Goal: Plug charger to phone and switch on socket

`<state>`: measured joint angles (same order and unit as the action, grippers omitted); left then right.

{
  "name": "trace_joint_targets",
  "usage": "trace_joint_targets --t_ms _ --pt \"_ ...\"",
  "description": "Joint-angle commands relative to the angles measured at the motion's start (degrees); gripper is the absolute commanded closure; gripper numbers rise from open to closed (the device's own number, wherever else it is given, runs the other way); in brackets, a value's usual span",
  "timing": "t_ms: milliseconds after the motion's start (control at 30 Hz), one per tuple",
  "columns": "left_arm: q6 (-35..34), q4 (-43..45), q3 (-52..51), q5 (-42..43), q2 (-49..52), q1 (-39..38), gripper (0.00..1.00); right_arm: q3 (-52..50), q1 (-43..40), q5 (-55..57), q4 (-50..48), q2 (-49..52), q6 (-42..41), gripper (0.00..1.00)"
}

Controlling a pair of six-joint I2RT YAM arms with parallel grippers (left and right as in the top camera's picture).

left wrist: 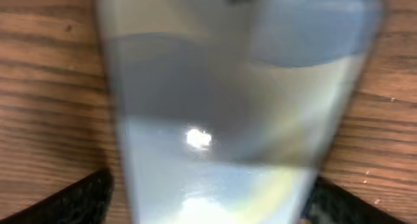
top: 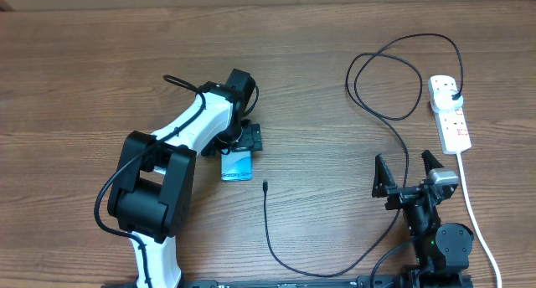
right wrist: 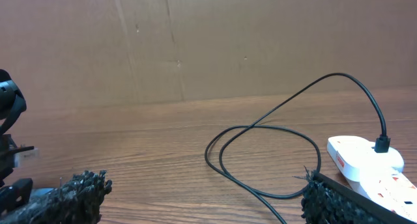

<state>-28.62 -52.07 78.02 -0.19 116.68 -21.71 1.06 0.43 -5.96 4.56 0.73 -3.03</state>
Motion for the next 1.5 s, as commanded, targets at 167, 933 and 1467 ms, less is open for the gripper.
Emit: trace_joint_targets --t_ms 167,933,1467 --pt "0.3 0.3 -2.1 -1.3 2.1 -0.4 0.0 -0.6 0.2 0.3 -0.2 -0.6 -0.3 0.0" --pt "0.3 1.1 -2.1 -1.3 2.1 -0.4 0.12 -0.6 0.2 0.3 -0.2 -0.6 -0.3 0.0" --pt "0.3 1.2 -2.1 -1.3 2.1 -0.4 0.07 -0.6 0.2 0.3 -0.2 -0.6 -0.3 0.0"
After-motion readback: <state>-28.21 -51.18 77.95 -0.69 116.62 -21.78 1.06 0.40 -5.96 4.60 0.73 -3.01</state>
